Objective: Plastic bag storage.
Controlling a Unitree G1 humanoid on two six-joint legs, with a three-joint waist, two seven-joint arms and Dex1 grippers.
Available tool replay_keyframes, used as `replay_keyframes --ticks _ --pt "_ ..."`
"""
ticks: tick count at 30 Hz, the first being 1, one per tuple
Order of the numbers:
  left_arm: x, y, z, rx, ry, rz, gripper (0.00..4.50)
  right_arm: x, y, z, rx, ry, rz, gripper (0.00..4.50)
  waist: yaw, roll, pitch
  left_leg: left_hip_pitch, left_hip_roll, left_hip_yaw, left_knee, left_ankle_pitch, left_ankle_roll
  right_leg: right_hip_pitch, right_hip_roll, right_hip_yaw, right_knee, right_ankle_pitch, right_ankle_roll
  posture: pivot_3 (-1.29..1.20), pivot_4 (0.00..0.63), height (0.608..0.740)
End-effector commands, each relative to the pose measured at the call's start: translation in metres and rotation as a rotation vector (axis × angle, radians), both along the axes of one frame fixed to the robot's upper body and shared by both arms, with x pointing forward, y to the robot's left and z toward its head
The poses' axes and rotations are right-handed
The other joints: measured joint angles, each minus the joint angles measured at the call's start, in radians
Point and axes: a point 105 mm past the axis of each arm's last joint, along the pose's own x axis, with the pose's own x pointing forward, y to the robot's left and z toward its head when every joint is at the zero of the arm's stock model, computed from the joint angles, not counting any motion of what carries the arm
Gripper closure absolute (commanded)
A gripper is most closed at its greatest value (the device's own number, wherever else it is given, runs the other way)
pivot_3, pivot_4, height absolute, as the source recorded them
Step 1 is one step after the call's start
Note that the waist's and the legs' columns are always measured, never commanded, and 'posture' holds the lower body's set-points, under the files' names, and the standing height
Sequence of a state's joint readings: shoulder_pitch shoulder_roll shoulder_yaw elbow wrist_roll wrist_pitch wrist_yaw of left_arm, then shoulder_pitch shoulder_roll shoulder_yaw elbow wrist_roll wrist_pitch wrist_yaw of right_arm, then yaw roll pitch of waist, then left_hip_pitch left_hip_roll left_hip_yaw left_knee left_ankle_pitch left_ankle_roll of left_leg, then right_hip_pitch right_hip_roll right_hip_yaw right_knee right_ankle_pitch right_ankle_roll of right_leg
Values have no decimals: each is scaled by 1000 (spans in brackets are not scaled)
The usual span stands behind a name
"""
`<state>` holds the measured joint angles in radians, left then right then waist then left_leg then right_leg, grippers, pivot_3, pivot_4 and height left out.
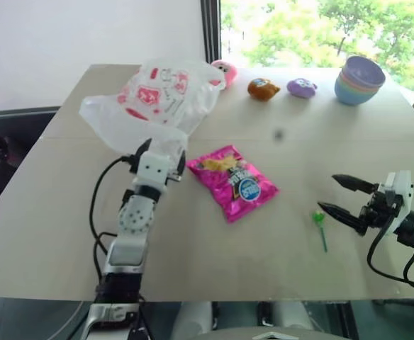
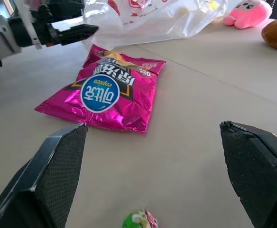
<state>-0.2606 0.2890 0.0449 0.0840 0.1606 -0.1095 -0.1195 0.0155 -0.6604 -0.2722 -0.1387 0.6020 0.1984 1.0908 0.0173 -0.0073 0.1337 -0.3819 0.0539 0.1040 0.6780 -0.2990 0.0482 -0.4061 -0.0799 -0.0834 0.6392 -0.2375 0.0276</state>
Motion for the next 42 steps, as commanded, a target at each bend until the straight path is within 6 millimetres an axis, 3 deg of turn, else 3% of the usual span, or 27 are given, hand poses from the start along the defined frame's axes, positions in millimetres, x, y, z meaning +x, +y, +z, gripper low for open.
replay_keyframes --ticks 1,8,21,25,32,37,42 --pt "10 -9 9 44 -55 -12 67 -4 -3 11 3 -39 -7 0 1 0 0 0 0 0 1 0 0 0 0 0 0 0 0 0 150 740" --pt "12 -25 12 96 -110 -54 67 -7 -10 9 -3 -41 -39 0 -1 -1 1 -1 0 0 2 0 0 0 0 0 1 0 0 0 150 740" --pt "20 15 0 58 -37 187 67 -2 -9 7 -9 -46 -28 0 -2 -2 2 -1 1 0 4 0 0 0 0 0 3 0 0 0 150 740" --pt "19 20 -1 22 -31 218 1280 1 -9 7 -12 -51 -21 0 -2 -2 2 -1 1 -1 4 0 0 0 0 0 3 0 0 0 150 740" --pt "14 31 1 -24 -56 258 4479 5 -15 -1 -63 2 -60 0 -2 -2 2 -1 1 0 4 0 0 0 0 0 3 0 0 0 150 740" --pt "3 42 17 -165 -143 282 4479 -17 -11 -10 -44 133 -85 0 1 -2 2 -1 2 -1 4 0 0 0 -1 -1 3 0 0 0 150 740" --pt "-17 55 30 -392 -207 260 4479 -50 -16 -39 -106 292 -162 0 1 -2 3 -2 2 -2 5 0 0 0 -3 -2 3 0 1 0 150 740"
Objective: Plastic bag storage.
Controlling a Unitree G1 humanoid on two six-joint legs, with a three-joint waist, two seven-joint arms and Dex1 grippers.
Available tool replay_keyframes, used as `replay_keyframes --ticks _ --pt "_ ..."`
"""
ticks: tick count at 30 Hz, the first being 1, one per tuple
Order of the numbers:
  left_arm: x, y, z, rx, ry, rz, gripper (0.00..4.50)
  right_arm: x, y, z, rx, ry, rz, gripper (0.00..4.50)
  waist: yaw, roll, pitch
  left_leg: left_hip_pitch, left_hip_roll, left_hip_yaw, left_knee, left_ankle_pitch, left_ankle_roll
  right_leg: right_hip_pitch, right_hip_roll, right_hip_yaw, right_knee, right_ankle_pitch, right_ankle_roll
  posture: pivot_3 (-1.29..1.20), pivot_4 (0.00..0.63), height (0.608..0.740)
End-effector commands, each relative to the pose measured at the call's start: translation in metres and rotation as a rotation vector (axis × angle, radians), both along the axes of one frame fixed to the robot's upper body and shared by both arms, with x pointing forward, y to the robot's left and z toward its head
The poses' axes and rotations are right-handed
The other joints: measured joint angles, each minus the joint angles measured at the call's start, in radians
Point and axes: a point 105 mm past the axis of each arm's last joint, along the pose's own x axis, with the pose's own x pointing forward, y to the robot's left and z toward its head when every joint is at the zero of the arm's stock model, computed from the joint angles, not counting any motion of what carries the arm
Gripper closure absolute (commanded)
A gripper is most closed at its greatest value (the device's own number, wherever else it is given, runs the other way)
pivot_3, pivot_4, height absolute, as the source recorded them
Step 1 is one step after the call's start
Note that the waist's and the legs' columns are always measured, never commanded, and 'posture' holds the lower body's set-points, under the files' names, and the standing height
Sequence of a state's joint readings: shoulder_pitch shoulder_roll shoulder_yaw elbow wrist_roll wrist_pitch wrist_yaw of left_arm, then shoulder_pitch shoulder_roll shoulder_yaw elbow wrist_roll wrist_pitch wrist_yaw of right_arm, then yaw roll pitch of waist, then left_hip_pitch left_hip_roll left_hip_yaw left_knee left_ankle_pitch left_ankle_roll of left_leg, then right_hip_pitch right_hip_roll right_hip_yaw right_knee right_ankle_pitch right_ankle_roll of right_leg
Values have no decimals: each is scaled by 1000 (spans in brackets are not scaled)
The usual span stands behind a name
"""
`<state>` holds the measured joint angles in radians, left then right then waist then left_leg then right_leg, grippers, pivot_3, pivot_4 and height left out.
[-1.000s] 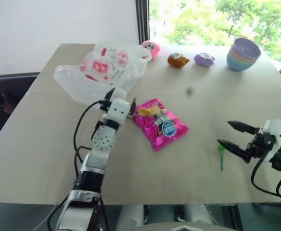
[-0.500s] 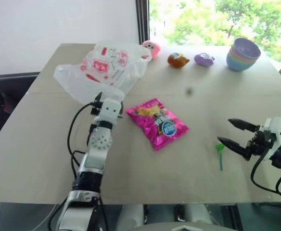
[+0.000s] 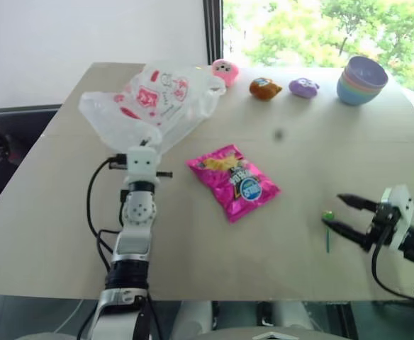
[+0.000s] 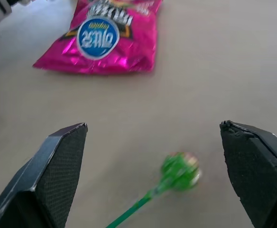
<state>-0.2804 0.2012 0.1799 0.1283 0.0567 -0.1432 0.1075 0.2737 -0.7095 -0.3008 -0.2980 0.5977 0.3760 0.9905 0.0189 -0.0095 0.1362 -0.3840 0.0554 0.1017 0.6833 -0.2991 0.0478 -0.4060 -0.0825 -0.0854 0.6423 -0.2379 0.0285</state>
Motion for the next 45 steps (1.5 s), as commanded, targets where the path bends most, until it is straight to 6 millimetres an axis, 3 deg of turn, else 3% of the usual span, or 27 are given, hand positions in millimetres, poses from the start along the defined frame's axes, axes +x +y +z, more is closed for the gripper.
replay_keyframes --ticks 1,6,12,16,23,27,30,35,39,45 --pt "-18 9 22 -112 -111 -25 4479 -15 -4 -1 -37 31 -64 0 -2 0 0 0 0 0 0 0 0 0 -1 0 0 0 0 0 150 740" --pt "-30 8 16 -326 -101 -89 4479 -18 11 -26 -114 66 -161 0 -4 -1 1 1 0 0 1 0 0 0 1 1 0 0 0 0 150 740" --pt "-36 -1 12 -518 -97 -181 4479 -10 16 -39 -160 60 -258 0 -5 -5 -1 2 0 0 2 -1 2 0 3 3 2 0 0 0 150 740" --pt "-41 -9 13 -597 -101 -255 4500 -10 14 -46 -194 75 -274 1125 -6 -9 -2 2 0 1 3 -1 2 1 3 4 2 0 0 0 150 740" --pt "-46 -15 18 -638 -114 -316 4500 0 13 -44 -266 27 -231 4322 -4 -9 -2 2 0 -1 3 -2 4 1 4 3 2 -1 -1 0 150 740" --pt "-48 -17 18 -662 -118 -336 4500 17 18 -34 -260 -31 -206 4466 -7 -10 -2 3 0 0 3 -2 5 2 3 4 1 -1 -1 0 150 740" --pt "-49 -21 14 -690 -114 -360 4500 60 43 0 -152 -134 -170 4466 -23 -11 1 4 0 2 3 -2 4 2 5 6 1 0 -1 0 150 740" --pt "-56 -32 15 -688 -129 -460 4500 105 118 44 -62 -243 55 4466 -30 -8 4 3 0 1 4 -1 3 -1 8 6 3 1 -3 0 150 740" --pt "-61 -33 14 -692 -137 -478 4500 124 161 52 -88 -278 168 4466 -21 -7 5 -1 1 -2 1 3 -4 -3 9 4 3 1 -3 0 150 740" --pt "-69 -43 11 -670 -129 -508 4500 139 248 52 -162 -337 378 4466 -30 -6 6 -11 0 -3 2 3 -4 -10 8 4 0 1 -2 0 150 740"
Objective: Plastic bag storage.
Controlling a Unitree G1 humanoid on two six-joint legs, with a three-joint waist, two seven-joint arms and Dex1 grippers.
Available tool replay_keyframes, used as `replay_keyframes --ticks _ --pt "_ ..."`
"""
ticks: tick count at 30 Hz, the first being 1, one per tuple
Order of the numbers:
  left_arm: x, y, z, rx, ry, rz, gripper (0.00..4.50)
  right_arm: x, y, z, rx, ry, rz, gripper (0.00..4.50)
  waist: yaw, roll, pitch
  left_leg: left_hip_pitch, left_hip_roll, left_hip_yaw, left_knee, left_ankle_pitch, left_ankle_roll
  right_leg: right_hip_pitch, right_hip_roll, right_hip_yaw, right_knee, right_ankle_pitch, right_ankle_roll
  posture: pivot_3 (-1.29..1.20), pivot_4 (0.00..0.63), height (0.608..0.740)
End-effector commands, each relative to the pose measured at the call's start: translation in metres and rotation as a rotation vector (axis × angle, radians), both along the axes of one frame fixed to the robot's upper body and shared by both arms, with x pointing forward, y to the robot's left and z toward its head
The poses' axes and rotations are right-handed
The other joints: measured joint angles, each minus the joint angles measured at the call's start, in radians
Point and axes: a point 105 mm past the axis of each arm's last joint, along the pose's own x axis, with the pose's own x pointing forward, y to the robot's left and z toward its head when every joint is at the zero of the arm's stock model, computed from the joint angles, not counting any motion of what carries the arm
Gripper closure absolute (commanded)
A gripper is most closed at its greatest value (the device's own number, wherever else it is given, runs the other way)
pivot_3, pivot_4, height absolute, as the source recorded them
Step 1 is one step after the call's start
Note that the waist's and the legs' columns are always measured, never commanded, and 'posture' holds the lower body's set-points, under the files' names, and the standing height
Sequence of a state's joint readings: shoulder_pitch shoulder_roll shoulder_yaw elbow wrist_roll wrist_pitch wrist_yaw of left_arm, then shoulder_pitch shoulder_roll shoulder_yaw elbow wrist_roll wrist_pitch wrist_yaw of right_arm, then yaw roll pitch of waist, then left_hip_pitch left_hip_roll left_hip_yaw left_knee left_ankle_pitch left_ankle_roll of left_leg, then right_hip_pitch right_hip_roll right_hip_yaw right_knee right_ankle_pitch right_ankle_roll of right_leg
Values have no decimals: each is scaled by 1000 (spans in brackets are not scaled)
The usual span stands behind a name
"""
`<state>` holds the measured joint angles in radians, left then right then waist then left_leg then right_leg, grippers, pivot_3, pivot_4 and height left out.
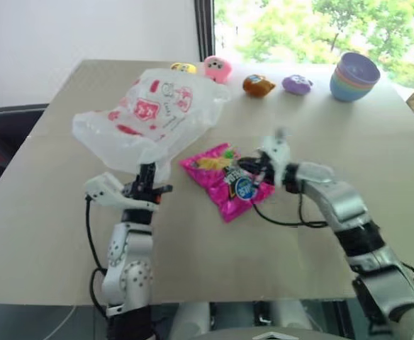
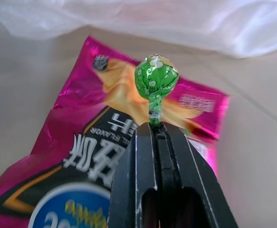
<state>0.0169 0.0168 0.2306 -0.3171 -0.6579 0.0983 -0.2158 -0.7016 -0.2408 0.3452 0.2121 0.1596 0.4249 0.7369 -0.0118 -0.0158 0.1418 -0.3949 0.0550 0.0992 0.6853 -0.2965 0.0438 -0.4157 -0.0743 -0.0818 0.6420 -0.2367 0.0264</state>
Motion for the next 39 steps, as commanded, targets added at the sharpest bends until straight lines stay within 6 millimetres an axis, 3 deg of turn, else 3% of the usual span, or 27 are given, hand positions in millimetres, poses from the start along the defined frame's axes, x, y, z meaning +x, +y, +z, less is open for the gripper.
replay_keyframes --ticks 1,4,11,17,22,25,31,33,36,39 --pt "-9 -9 14 32 -73 -26 4500 4 45 21 3 -123 114 4466 -4 1 0 0 0 -1 0 0 0 0 0 -1 0 0 0 0 150 740" --pt "-15 -15 13 45 -82 -50 4500 3 74 30 22 -154 182 4466 -2 2 1 0 1 -1 0 1 -1 0 1 -2 1 0 0 0 150 740" --pt "-26 -29 -1 108 -55 -117 4500 -8 117 44 54 -198 288 4466 -2 3 2 -1 2 -2 0 1 -1 0 0 -2 1 0 0 0 150 740" --pt "-32 -34 -5 124 -53 -157 4500 -9 136 58 116 -206 282 4466 -3 4 3 -1 2 -2 0 1 -2 -1 1 -2 2 0 -1 0 150 740" --pt "-33 -35 -7 118 -60 -162 4500 -2 136 52 106 -201 234 4466 -5 5 3 -1 3 -2 0 1 -1 -1 -1 -2 2 0 0 0 150 740" --pt "-33 -28 -5 86 -75 -136 4500 4 130 45 88 -184 193 3670 -5 5 3 -1 3 -2 0 1 -1 -1 -1 -2 2 0 0 0 150 740" --pt "-35 -10 7 -63 -145 -105 4500 13 116 43 110 -195 142 732 -6 5 3 -1 3 -2 0 1 -1 -1 -1 -2 2 0 -1 0 150 740" --pt "-35 -3 10 -102 -165 -89 4500 16 108 50 150 -196 128 35 -5 5 3 -1 3 -2 0 1 -1 -1 -1 -2 2 0 0 0 150 740" --pt "-36 4 13 -132 -182 -66 4500 21 90 63 190 -204 109 35 -5 5 3 -2 3 -3 0 1 -1 -1 -2 -2 2 0 0 0 150 740" --pt "-38 8 13 -127 -185 -54 4500 24 49 75 235 -168 53 35 2 4 3 -3 2 -4 0 1 -1 -1 -3 -4 1 0 0 0 150 740"
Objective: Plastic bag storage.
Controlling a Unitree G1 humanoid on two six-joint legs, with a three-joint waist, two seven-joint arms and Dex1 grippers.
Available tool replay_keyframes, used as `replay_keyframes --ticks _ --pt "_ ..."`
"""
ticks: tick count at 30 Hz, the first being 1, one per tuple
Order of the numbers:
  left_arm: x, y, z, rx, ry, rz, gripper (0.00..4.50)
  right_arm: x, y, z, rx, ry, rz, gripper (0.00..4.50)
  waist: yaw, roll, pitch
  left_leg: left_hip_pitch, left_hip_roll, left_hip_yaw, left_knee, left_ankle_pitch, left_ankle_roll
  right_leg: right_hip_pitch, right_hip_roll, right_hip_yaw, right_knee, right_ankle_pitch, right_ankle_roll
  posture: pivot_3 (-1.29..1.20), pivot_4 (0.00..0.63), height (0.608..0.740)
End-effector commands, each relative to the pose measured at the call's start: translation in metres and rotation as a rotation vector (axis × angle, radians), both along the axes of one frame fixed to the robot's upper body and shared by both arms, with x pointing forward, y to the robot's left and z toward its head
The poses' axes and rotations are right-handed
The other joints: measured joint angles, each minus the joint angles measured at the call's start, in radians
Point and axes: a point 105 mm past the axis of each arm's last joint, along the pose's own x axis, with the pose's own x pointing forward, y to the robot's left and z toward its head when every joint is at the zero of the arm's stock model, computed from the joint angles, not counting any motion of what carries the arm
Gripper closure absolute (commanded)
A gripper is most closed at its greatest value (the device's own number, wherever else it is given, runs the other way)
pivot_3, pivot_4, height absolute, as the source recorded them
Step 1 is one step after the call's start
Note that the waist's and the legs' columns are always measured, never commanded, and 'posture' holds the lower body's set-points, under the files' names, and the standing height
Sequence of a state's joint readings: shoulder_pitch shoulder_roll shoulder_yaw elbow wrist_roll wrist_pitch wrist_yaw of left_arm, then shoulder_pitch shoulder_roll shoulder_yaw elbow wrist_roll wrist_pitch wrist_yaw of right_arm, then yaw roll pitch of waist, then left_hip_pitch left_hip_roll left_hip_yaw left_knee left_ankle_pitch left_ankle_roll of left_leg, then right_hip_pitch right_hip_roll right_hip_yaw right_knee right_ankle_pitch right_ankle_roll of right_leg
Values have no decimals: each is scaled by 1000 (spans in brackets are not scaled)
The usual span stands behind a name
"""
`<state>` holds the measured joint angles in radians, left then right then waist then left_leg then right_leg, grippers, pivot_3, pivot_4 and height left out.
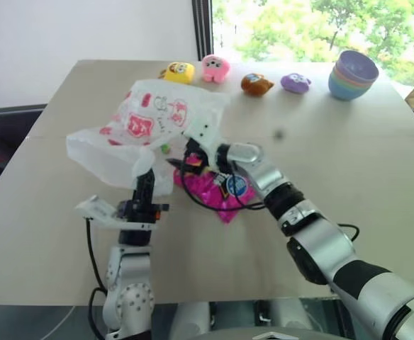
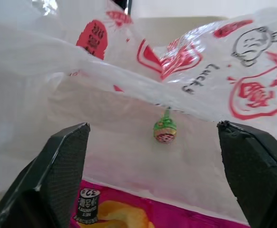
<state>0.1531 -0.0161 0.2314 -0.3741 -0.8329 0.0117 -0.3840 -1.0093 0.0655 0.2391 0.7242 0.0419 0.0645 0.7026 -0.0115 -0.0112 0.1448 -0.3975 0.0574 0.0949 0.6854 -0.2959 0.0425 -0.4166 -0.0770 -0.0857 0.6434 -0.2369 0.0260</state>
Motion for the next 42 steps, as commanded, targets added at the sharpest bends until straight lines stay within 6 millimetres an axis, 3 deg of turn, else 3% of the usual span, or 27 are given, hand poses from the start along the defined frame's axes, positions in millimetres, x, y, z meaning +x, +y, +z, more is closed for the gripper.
replay_keyframes --ticks 1,5,8,13,16,23,28,32,37,42 --pt "-6 7 11 -1 -48 26 4500 -4 -43 28 86 17 -25 35 3 0 0 0 0 0 0 0 0 0 0 0 0 0 0 0 150 740" --pt "-9 14 13 14 -49 48 4500 -37 -82 6 10 152 -12 35 2 0 0 -1 -1 -2 0 0 1 1 -2 -2 -2 0 0 0 150 740" --pt "-8 19 14 21 -48 60 4500 -49 -102 -16 -21 239 -94 35 -8 1 0 1 -1 -1 -1 0 1 1 0 -2 -1 0 0 0 150 740" --pt "-7 15 13 34 -37 42 4500 -65 -106 -45 -62 331 -154 35 -5 1 0 2 -1 -3 -1 0 0 1 4 -1 0 0 -1 0 150 740" --pt "-6 12 13 34 -34 35 4500 -63 -106 -51 -45 357 -204 35 -3 1 0 2 -1 -2 0 0 0 1 4 0 0 0 0 0 150 740" --pt "-6 5 10 34 -21 16 4500 -27 -128 -52 96 484 -326 35 0 0 0 2 -2 -2 1 1 -1 2 4 1 0 0 0 0 150 740" --pt "-5 2 10 44 -17 6 4500 -39 -119 -87 20 734 -205 35 -2 0 0 2 -2 -2 1 0 -1 2 5 1 0 0 0 0 150 740" --pt "-6 -2 9 59 -12 0 4500 -55 -102 -87 28 812 -81 35 -5 0 -1 2 -1 -2 1 0 0 2 5 1 0 0 -1 0 150 740" --pt "-9 -8 3 73 5 -2 4500 -72 -85 -90 -50 758 10 35 -8 0 -1 3 -1 -1 0 0 0 2 5 2 0 0 -1 0 150 740" --pt "-9 -12 2 78 10 -7 4500 -72 -82 -106 -189 644 -30 35 -8 0 -1 4 -1 -1 0 0 0 2 5 2 0 0 -1 0 150 740"
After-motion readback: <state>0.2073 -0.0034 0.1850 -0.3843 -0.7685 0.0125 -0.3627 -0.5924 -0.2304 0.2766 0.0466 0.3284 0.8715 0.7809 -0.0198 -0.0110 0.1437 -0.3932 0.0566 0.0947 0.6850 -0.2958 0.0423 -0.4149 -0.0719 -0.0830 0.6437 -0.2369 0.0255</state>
